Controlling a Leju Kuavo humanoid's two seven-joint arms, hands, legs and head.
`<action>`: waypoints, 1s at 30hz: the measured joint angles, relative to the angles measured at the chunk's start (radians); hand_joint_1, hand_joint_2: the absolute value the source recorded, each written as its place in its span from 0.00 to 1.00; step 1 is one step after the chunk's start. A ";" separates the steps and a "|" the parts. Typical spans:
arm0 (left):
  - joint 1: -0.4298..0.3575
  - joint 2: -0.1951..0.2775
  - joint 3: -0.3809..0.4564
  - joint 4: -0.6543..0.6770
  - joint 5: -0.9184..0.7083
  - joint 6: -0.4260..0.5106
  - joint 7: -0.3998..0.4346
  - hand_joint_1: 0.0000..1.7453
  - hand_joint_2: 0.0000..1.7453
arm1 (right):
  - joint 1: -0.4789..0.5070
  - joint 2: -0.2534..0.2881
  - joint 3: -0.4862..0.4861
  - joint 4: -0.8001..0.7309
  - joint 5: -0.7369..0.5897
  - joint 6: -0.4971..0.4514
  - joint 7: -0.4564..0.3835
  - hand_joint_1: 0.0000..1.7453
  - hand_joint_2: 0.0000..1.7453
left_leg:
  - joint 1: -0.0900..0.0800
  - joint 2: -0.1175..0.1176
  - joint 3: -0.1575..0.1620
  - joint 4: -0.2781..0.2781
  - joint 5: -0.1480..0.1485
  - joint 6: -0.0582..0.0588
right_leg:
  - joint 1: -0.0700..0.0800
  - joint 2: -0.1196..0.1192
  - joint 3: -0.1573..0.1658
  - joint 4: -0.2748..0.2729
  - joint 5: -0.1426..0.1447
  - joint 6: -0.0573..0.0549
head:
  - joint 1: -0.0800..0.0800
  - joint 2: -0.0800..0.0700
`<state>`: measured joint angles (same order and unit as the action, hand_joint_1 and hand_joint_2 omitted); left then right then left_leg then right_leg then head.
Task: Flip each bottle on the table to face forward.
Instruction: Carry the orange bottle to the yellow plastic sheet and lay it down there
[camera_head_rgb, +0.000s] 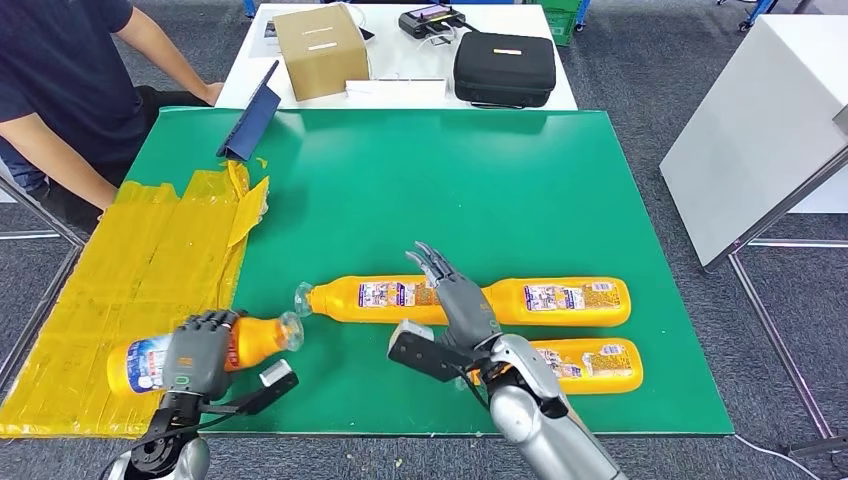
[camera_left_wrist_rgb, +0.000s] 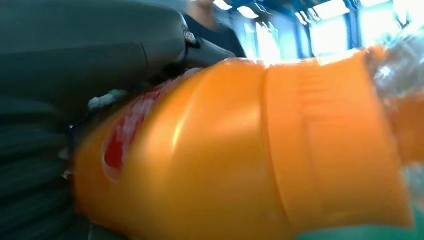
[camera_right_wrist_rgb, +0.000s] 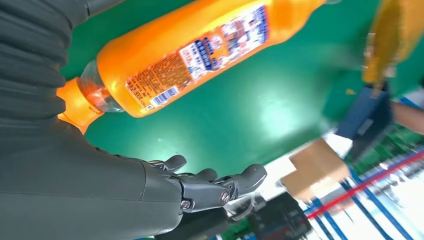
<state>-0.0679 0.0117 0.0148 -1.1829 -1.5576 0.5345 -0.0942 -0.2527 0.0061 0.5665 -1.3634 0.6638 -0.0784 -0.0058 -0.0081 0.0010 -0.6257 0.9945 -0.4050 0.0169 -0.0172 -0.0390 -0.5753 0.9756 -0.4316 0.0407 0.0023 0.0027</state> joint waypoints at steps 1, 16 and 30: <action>-0.017 0.014 -0.013 0.036 0.004 -0.016 -0.002 0.75 1.00 | -0.015 -0.001 -0.001 0.020 -0.005 0.006 0.004 0.00 1.00 | 0.000 -0.001 0.000 0.000 0.000 0.000 | 0.000 -0.001 0.001 0.000 0.000 0.000 | 0.000 0.000; -0.219 0.177 -0.183 0.337 0.202 -0.180 -0.179 0.00 0.00 | -0.261 0.022 0.022 0.398 -0.077 0.120 0.025 0.00 1.00 | 0.000 -0.006 0.019 -0.001 0.001 -0.001 | 0.000 -0.006 0.021 0.000 -0.002 -0.002 | 0.000 0.000; -0.282 0.258 -0.222 0.366 0.565 -0.466 -0.458 0.00 0.00 | -0.390 0.054 0.093 0.627 -0.103 0.231 0.006 0.00 1.00 | 0.001 -0.012 0.024 -0.002 0.003 -0.003 | 0.000 -0.012 0.027 0.001 -0.003 -0.002 | -0.001 0.000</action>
<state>-0.3496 0.2698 -0.2075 -0.8174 -0.9930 0.0689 -0.5523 -0.6429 0.0606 0.6593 -0.7362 0.5611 0.1529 0.0005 -0.0075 -0.0106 -0.6019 0.9928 -0.4024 0.0143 -0.0170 -0.0511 -0.5485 0.9766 -0.4343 0.0383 0.0017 0.0027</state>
